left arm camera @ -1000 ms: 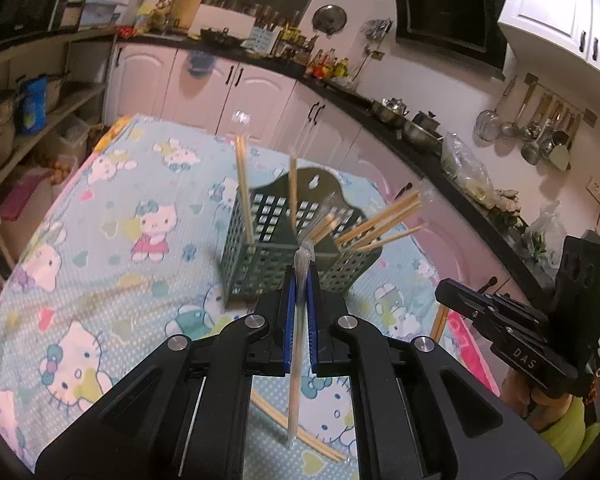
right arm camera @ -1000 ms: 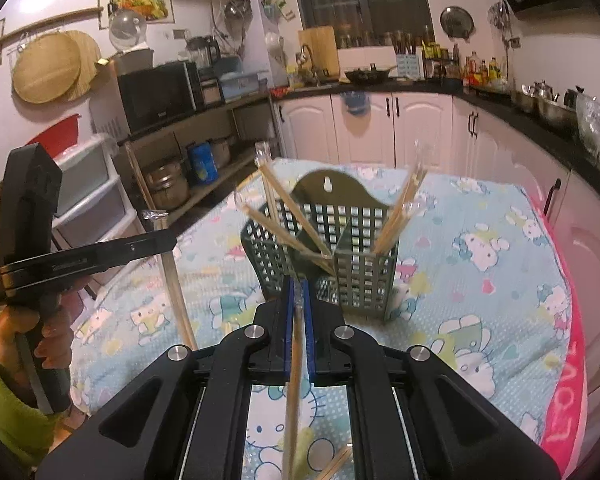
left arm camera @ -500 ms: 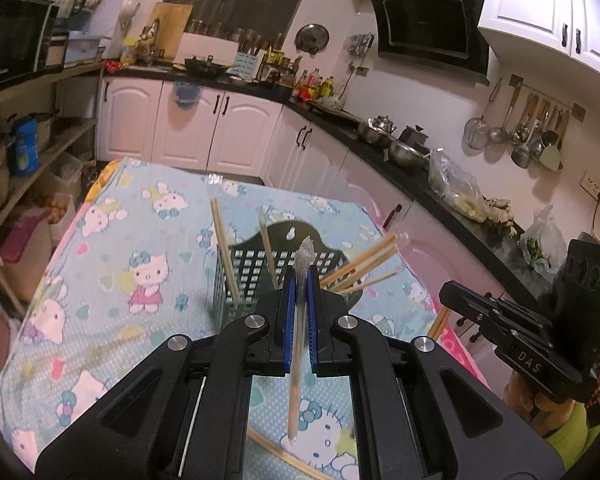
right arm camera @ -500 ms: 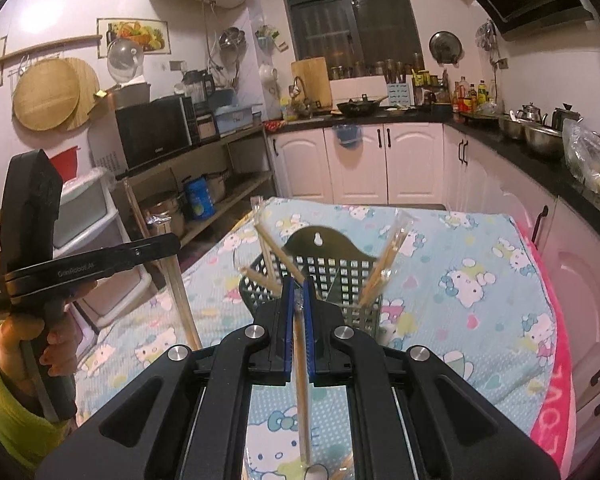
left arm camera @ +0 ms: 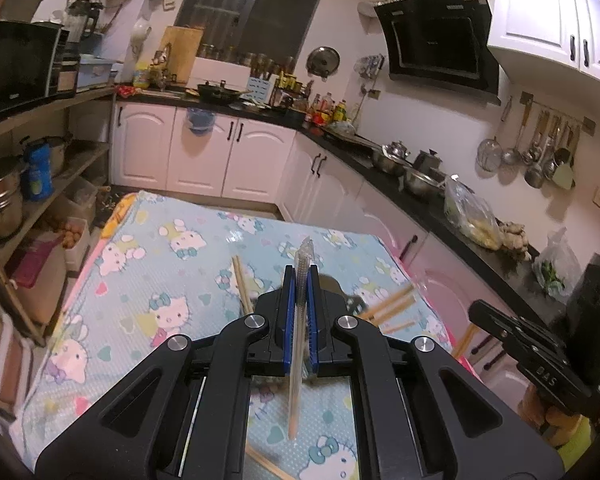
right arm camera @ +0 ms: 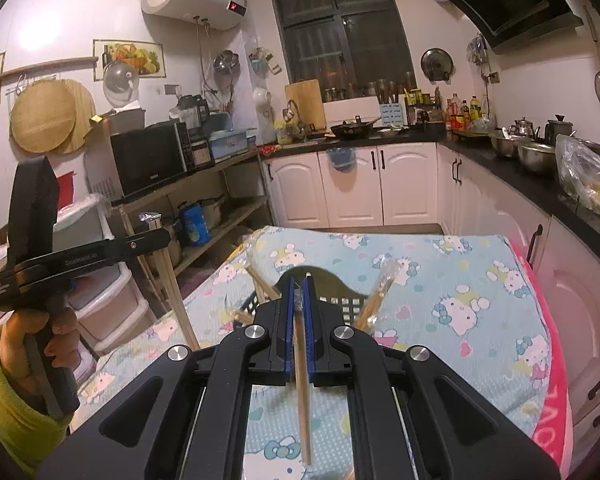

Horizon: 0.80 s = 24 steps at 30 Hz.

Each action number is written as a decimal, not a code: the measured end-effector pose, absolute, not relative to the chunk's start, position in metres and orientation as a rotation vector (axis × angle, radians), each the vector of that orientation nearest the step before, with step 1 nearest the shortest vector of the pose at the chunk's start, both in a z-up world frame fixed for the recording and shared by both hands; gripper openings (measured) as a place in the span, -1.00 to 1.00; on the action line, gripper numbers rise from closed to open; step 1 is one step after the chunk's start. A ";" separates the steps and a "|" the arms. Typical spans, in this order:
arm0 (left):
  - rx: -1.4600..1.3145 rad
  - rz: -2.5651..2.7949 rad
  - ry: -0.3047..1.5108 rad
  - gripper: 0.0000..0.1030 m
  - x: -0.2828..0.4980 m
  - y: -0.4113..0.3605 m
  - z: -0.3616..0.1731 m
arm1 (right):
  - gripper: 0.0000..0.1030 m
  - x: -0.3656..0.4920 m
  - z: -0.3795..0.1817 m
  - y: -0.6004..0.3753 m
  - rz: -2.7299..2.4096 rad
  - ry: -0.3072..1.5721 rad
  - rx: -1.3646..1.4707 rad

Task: Organize utensils
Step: 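Lower the chopstick bundle into a caddy slot and open the left tool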

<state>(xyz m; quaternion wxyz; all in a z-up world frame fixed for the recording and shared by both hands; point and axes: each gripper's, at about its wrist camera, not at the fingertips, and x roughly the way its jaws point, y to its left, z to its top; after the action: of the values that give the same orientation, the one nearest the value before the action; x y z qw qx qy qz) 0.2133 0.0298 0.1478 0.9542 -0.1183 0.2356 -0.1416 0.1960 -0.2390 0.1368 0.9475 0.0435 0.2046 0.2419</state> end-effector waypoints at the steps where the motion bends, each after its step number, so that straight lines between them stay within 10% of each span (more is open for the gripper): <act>1: -0.238 -0.280 0.470 -0.97 0.215 0.031 0.150 | -0.90 0.197 0.139 -0.239 0.493 0.413 0.091; 24: -0.263 -0.208 0.341 -0.97 0.268 0.042 0.181 | -0.90 0.256 0.188 -0.218 0.482 0.280 0.107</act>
<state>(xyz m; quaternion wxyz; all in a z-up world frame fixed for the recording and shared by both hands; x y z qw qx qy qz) 0.2684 0.0421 0.1809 0.9716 -0.1301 0.1689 -0.1032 0.2561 -0.2181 0.1880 0.9601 0.0528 0.1381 0.2376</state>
